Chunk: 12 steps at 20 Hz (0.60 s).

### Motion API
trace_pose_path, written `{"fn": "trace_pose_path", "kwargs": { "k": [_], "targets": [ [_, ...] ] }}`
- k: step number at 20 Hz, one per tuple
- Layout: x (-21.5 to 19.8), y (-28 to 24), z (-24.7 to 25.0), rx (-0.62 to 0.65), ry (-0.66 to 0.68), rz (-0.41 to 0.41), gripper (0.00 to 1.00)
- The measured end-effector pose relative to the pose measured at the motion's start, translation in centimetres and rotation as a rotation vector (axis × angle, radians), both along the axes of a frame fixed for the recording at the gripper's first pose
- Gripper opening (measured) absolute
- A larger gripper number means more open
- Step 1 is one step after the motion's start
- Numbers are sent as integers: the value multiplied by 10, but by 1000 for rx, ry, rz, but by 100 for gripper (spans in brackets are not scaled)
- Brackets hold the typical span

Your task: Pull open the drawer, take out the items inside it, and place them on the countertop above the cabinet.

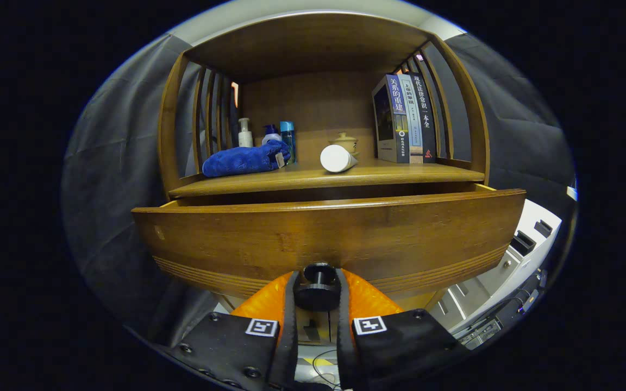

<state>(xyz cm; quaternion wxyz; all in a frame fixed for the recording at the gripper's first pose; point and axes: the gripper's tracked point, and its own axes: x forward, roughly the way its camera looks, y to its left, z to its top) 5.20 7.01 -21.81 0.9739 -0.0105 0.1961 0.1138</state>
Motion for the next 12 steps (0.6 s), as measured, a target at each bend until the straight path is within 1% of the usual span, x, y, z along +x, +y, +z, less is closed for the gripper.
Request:
{"fn": "trace_pose_path", "kwargs": {
  "k": [6,12],
  "targets": [
    [-19,-3,1,-3,16,5,37],
    [-46,-6,-3,-18,86,7,38]
  ]
}}
